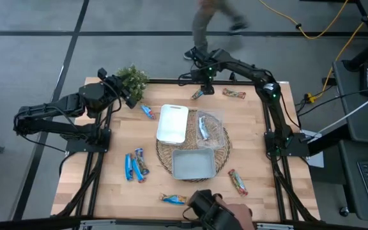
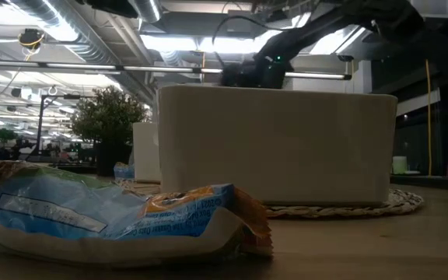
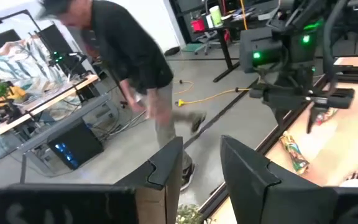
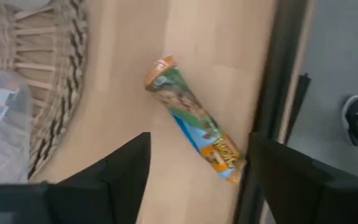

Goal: Pick and place Granola Bars by type
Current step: Put the top yellow granola bar into the transparent bin

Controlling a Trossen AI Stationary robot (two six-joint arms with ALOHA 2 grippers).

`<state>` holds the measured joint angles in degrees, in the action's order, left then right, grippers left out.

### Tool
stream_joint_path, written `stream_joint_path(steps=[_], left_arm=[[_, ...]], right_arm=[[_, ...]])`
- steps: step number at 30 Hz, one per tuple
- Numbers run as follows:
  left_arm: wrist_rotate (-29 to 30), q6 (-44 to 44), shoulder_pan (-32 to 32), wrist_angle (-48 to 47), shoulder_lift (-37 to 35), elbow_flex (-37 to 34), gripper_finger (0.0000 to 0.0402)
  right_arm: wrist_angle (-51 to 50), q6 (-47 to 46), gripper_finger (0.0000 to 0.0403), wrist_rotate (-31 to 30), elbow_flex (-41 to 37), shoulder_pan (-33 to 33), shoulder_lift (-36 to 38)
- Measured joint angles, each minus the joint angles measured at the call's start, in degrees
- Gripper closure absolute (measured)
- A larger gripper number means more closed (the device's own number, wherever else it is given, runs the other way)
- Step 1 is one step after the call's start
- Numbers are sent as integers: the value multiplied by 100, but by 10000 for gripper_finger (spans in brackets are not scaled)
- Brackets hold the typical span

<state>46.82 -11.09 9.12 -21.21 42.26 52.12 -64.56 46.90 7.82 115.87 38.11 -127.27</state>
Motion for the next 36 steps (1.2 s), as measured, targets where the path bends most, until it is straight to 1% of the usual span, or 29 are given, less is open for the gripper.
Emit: stream_joint_path(steps=[2,5,9,29,31,33,36], left_arm=[[7,0,1,-2,0,0,299],[54,-11,2,-2,0,-1,299],[160,-13,2,-1,0,0,299],[156,-7,-1,0,0,-2,299],[156,-4,0,0,0,0,299],[156,-2,0,0,0,0,299],[154,0,-1,1,0,0,299]], right_arm=[[-6,115,115,2,0,-39,-81],[126,241,108,-4,0,-96,-188],[235,147,107,-1,2,-131,-353],[355,-188,108,-18,0,-109,-1091],[374,-321,117,-27,0,-103,-1128],[425,-482,138,-63,4,-101,-1152],[471,-643,194,-277,4,-104,-1155]])
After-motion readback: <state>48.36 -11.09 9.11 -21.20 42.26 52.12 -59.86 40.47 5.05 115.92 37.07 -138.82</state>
